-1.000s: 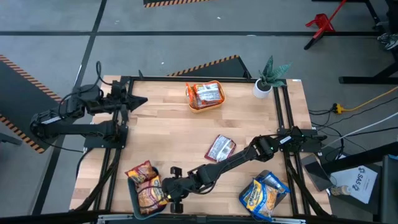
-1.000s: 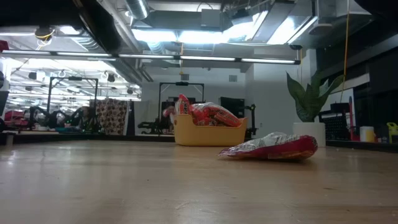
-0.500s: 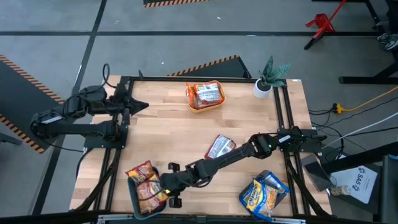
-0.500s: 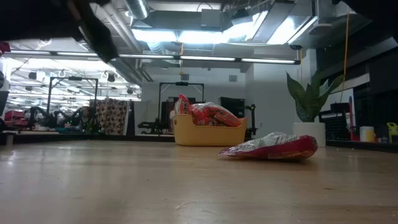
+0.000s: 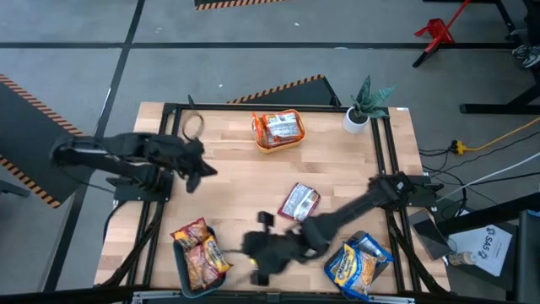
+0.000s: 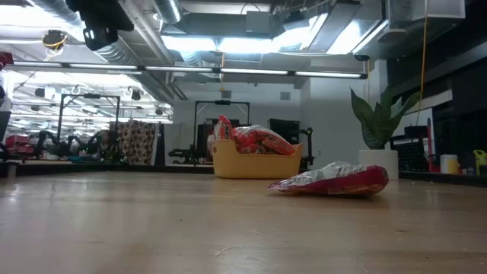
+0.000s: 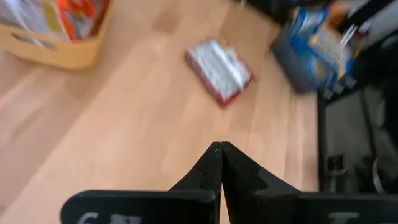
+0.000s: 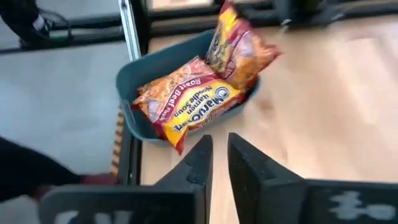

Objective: Sort Maruchan noodles
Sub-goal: Put the red noodle pack into the blue bin

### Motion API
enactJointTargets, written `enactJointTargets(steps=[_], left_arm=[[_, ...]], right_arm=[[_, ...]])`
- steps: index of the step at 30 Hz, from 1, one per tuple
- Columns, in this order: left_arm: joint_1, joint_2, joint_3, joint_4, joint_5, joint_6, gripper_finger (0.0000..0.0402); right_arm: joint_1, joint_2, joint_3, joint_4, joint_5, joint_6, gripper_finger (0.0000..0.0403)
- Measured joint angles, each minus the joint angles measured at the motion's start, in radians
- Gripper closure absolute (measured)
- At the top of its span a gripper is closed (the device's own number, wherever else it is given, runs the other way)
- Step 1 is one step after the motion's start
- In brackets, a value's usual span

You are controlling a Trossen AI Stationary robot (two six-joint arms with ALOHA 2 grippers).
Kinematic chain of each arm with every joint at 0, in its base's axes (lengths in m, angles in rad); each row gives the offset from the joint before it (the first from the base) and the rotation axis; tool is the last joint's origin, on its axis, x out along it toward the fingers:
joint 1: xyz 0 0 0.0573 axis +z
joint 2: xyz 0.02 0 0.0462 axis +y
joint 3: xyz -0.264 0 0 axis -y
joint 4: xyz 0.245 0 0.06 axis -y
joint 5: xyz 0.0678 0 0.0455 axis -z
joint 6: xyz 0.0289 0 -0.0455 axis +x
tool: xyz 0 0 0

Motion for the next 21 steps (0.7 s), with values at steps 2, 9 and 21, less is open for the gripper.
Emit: enactJointTargets(steps=[2, 9, 21], left_arm=[[-0.078, 0.055, 0.000, 0.004, -0.049, -0.021, 0.0401], [-0.380, 0.250, 0.046, 0.005, -0.178, -0.169, 0.0401], [-0.638, 0.697, 0.240, 0.005, -0.310, -0.269, 0.0401]], right_arm=[[0.043, -0.075, 0.000, -0.073, 0.106, 0.036, 0.0380], [0.167, -0.174, -0.002, -0.260, 0.438, 0.215, 0.0400], [0.213, -0.191, -0.007, -0.318, 0.558, 0.346, 0.0398]])
